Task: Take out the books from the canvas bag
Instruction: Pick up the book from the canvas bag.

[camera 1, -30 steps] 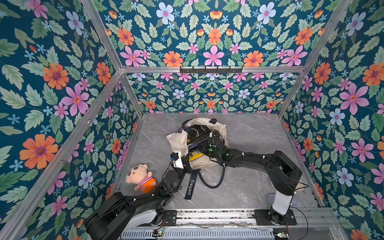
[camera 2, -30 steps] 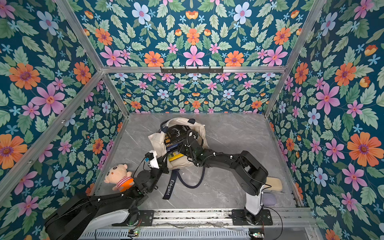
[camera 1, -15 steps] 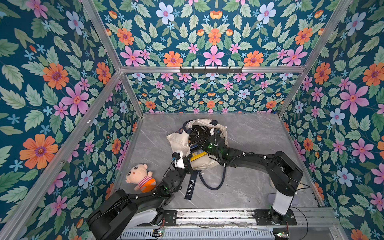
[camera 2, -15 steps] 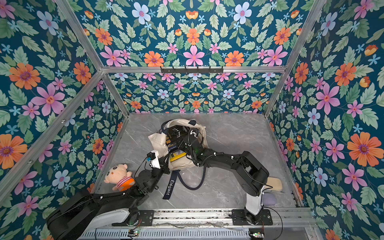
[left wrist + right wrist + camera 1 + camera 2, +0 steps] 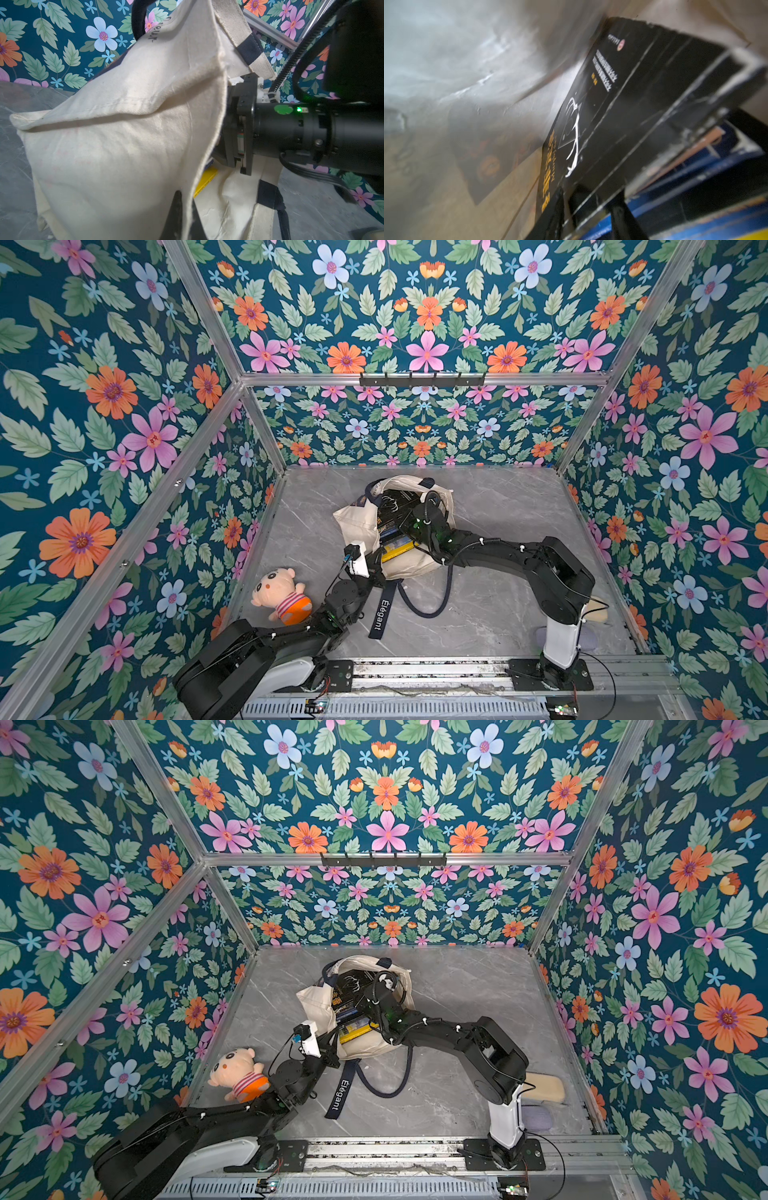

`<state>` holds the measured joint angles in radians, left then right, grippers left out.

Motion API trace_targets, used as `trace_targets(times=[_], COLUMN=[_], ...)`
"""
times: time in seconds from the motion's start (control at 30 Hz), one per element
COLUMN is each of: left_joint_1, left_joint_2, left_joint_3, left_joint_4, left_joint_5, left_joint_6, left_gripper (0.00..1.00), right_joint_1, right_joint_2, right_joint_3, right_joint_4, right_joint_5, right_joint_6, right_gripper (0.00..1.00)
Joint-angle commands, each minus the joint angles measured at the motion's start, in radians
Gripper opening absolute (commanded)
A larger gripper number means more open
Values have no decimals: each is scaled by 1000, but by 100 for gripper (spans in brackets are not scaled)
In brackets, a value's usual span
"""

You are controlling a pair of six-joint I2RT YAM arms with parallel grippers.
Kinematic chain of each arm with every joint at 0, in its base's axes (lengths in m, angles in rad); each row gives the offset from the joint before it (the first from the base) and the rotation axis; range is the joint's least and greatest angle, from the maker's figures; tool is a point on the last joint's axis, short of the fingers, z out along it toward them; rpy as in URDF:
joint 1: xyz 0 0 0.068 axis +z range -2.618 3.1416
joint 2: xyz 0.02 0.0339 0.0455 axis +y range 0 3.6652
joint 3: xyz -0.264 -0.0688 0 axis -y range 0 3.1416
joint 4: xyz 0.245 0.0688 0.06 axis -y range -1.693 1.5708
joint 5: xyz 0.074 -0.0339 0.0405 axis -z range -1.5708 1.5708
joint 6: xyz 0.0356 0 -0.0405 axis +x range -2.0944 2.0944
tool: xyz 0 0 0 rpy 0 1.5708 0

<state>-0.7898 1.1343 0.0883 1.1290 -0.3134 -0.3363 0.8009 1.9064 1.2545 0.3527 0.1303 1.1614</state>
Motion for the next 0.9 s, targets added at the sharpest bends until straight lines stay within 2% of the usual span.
trace_targets(times=[0.0, 0.27, 0.63, 0.7, 0.8, 0.87], left_joint_1=[-1, 0, -2, -2, -1, -2], left_joint_2=[-2, 18, 18, 17, 9, 1], left_joint_3=[7, 11, 7, 5, 5, 10], left_joint_4=[73, 85, 97, 98, 92, 70], left_joint_5=[46, 64, 63, 55, 37, 19], left_joint_6=[-5, -6, 0, 0, -2, -10], left_gripper=[0, 0, 0, 0, 0, 0], right_joint_1=[-6, -6, -2, 1, 7, 11], right_joint_2=[12, 25, 157, 167, 152, 131], right_joint_3=[34, 106, 246, 265, 259, 240], right_joint_4=[0, -18, -47, -53, -59, -59], right_joint_5=[8, 16, -12, -19, -15, -10], right_joint_6=[19, -1, 8, 1, -23, -41], right_gripper=[35, 32, 35, 30, 16, 9])
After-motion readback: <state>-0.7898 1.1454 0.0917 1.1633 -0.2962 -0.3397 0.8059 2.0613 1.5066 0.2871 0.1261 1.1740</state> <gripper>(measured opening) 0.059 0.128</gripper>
